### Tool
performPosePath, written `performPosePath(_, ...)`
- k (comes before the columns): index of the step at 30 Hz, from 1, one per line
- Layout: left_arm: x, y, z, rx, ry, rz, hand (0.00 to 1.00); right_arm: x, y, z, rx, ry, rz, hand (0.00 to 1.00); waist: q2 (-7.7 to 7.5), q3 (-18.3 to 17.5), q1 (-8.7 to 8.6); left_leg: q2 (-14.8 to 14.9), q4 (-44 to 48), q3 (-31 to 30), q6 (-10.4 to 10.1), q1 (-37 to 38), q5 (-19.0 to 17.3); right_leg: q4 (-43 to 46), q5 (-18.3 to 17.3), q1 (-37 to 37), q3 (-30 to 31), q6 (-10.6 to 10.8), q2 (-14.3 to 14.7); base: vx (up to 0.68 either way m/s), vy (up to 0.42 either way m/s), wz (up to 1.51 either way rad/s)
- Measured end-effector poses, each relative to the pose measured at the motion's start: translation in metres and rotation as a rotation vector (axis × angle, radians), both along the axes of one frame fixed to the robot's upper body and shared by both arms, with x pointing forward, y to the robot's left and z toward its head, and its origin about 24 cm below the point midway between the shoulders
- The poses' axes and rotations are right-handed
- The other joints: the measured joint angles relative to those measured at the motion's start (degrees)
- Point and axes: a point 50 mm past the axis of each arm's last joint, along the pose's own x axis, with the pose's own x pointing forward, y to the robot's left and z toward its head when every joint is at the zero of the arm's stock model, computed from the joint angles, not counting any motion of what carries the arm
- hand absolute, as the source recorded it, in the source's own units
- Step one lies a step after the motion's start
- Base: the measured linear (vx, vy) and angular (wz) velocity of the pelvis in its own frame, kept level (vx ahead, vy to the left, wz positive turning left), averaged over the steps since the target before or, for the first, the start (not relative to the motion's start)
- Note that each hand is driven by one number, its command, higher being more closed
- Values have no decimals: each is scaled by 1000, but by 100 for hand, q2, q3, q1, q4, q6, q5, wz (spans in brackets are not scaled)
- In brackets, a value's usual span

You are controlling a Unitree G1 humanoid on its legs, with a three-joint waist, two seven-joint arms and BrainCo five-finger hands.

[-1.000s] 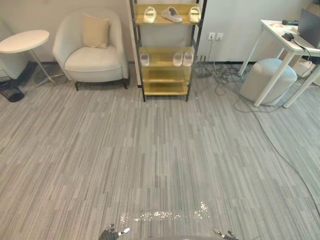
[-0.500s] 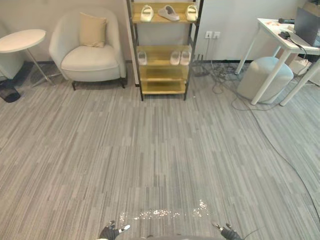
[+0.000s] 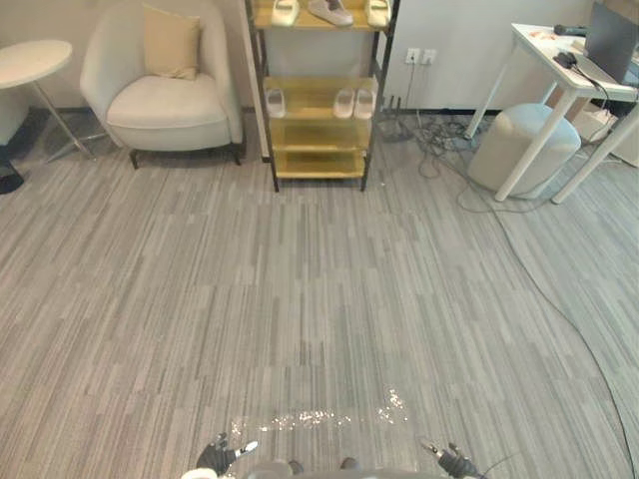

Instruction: Organize the slippers on the shoe rack

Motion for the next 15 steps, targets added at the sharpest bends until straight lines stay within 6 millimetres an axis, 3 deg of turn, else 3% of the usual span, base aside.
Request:
performPosePath(1,-1,-1,0,-3,-1,12,0,1,-2,0,-5,-1,0,0,44,9,2,126,375,37,160,-153,-116,80,-100,44,81,-33,-7,126,10,-30)
performPosePath(4,0,0,1,0,-14,23,0,1,-2,0,-4,-1,-3,0,35,20,13,167,187,26,110,-604,-269,138,-282,190,299,-15,-279,225,84,-33)
performPosePath(6,2,0,1,-2,-25,26,0,3,-2,1,-6,-4,3,0,32,23,26,-36,-793,47,32,-771,-135,138,-409,170,359,139,-534,248,164,-27)
performPosePath(8,-2,-4,0,-10,-23,29,0,6,-7,2,-23,-8,25,0,129,-22,44,-161,-2366,-51,-118,-734,395,116,-630,192,479,411,-670,338,249,-32)
performPosePath(9,-4,-3,0,-9,-16,37,0,6,-9,3,-29,-6,31,0,103,-44,107,-214,-2375,-42,138,-726,780,117,-720,203,533,466,-727,424,273,-35)
performPosePath(10,-3,3,1,6,-21,38,0,7,-2,2,-13,-6,33,0,-50,-136,166,-397,-2259,34,331,-792,593,282,-781,152,569,476,-915,455,250,-25)
performPosePath(12,-1,6,2,13,-24,39,0,16,4,2,4,-30,41,0,-134,-127,174,-461,-2185,136,441,-780,313,1461,-871,-434,553,617,-1016,477,246,-20)
performPosePath(13,-3,6,1,11,-17,46,0,21,7,3,10,-42,44,0,-146,-120,196,-458,-2196,208,463,-589,196,2519,-776,-849,637,835,-1017,437,232,-25)
performPosePath(14,-4,6,1,11,-8,47,0,23,10,3,17,-49,48,0,-170,-100,198,-463,-2214,264,485,-289,42,3522,-634,-1175,678,1374,-1017,476,228,-23)
performPosePath(15,-5,6,1,12,-2,48,0,25,12,3,20,-54,52,0,-162,-85,197,-479,-2247,290,476,-12,-79,4261,-532,-1366,626,1622,-1012,597,249,-20)
